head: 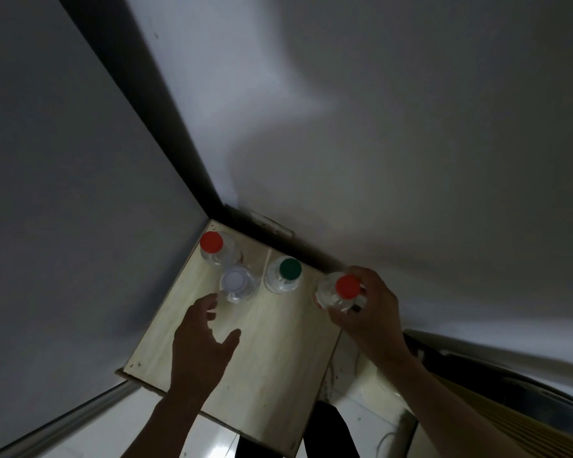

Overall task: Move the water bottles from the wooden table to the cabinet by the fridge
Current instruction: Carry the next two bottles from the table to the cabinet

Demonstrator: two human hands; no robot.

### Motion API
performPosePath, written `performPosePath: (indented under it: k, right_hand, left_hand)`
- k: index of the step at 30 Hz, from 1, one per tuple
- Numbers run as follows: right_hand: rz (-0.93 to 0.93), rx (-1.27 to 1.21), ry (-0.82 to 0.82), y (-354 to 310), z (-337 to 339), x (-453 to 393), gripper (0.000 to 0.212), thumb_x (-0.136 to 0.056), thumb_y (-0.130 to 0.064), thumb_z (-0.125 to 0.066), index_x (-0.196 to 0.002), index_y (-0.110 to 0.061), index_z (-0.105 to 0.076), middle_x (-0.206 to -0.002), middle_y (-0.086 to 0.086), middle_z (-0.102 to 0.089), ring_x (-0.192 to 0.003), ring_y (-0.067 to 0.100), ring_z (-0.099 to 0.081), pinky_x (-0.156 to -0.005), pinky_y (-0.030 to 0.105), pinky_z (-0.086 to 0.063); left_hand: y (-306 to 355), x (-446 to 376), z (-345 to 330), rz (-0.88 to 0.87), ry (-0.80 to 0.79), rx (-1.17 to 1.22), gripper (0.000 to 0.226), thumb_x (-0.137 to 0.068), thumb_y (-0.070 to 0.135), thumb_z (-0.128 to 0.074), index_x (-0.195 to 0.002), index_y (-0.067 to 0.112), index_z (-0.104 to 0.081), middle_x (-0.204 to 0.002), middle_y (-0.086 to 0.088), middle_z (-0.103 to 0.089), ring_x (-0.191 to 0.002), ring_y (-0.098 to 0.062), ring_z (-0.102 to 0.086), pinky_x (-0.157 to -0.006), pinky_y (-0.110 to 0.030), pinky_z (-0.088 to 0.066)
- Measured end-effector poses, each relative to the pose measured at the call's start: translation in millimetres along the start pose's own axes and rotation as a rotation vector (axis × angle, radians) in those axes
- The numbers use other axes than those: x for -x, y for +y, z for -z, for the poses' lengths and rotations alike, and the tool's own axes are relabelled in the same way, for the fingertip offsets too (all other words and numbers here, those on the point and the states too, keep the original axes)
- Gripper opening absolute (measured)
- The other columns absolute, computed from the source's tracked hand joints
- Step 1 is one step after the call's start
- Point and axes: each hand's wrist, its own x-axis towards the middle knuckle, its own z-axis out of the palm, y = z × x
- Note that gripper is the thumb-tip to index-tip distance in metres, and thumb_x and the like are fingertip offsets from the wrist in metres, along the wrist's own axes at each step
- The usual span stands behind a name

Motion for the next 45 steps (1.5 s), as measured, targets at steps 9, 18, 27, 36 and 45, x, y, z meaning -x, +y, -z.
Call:
performPosePath:
  k: [9, 18, 27, 36, 45]
  right_hand:
    - [0.017, -0.003, -0.039, 10, -23, -8, 0.057, -0.064, -0.008, -0.085, -0.11, -0.025, -0.058, -0.101, -0.01, -0.061, -0.094, -0.002, -0.058, -0.078, 0.006, -0.044]
    - [0.008, 0.042, -0.119, 11, -17, -8, 0.062, -0.063, -0.006, -0.086, -0.108, -0.03, -0.05, -0.101, -0.011, -0.053, -0.09, -0.003, -0.054, -0.075, 0.003, -0.039]
    - [-0.012, 0.128, -0.23, -10, 17, -15, 0.083, -0.063, -0.05, -0.083, -0.133, -0.025, -0.047, -0.121, -0.008, -0.05, -0.107, 0.008, -0.049, -0.081, 0.009, -0.033]
    - [0.044, 0.278, -0.324, -93, 88, -22, 0.069, -0.076, -0.061, -0.068, -0.134, -0.029, -0.049, -0.124, -0.001, -0.052, -0.116, 0.02, -0.05, -0.094, 0.031, -0.04]
    - [0.206, 0.319, -0.345, -204, 158, -8, 0.06, -0.09, -0.059, -0.053, -0.14, -0.028, -0.044, -0.137, 0.003, -0.049, -0.122, 0.019, -0.048, -0.102, 0.033, -0.041]
  left_hand:
    - [-13, 22, -4, 0.058, -0.067, -0.042, 0.066, -0.072, 0.022, -0.085, -0.13, 0.016, -0.053, -0.121, 0.003, -0.06, -0.101, -0.013, -0.059, -0.085, -0.044, -0.056]
    - [0, 33, -7, 0.074, -0.08, -0.014, 0.06, -0.073, 0.022, -0.084, -0.126, 0.018, -0.055, -0.118, 0.006, -0.06, -0.1, -0.011, -0.06, -0.084, -0.042, -0.056]
    - [33, 18, 24, 0.012, -0.018, 0.02, 0.056, -0.076, 0.026, -0.082, -0.126, 0.019, -0.056, -0.118, 0.008, -0.06, -0.1, -0.011, -0.06, -0.086, -0.042, -0.055]
    - [129, 17, 102, -0.114, 0.017, -0.003, 0.062, -0.074, 0.035, -0.084, -0.127, 0.018, -0.058, -0.117, 0.009, -0.056, -0.105, -0.015, -0.056, -0.091, -0.036, -0.049]
    - [234, 30, 189, -0.236, 0.116, -0.146, 0.053, -0.074, 0.038, -0.081, -0.119, 0.016, -0.062, -0.114, -0.004, -0.062, -0.105, -0.022, -0.058, -0.085, -0.029, -0.042]
